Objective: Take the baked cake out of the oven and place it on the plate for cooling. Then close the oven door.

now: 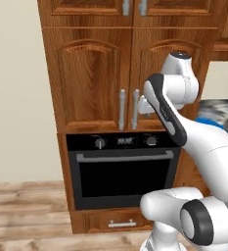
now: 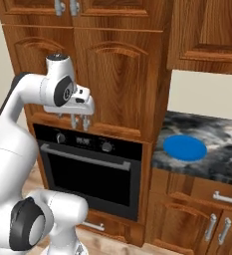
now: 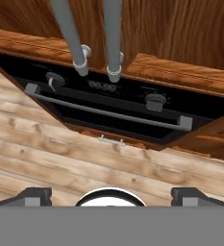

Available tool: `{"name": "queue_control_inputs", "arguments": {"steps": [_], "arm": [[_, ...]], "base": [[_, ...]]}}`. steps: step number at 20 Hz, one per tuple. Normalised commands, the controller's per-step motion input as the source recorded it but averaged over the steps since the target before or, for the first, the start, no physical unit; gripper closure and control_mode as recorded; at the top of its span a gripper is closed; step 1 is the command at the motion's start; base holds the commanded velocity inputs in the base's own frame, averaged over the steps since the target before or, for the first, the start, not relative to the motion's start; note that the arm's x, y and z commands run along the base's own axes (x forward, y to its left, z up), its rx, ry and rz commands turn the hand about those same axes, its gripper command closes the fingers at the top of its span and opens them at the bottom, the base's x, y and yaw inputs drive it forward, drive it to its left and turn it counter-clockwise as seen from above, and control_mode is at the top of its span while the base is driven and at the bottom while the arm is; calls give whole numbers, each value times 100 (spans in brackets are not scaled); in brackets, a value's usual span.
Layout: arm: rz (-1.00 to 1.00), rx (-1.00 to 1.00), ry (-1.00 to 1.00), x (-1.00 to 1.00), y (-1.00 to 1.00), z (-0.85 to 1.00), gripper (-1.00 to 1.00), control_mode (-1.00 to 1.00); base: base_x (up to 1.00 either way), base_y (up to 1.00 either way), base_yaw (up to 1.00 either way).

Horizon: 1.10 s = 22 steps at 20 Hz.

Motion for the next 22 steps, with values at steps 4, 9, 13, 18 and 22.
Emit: {"name": "queue_control_inputs", "arguments": {"steps": [4, 9, 13, 18, 22], "arm": [[0, 0, 0, 0, 0, 0, -100, 100], [0, 0, 0, 0, 0, 0, -100, 100], [0, 0, 0, 0, 0, 0, -100, 100], [0, 0, 0, 0, 0, 0, -100, 100], [0, 0, 0, 0, 0, 0, -100, 100]], "base": [[-2, -67, 37], [0, -59, 41], [0, -56, 41], [2, -55, 40], [1, -56, 38]]}}
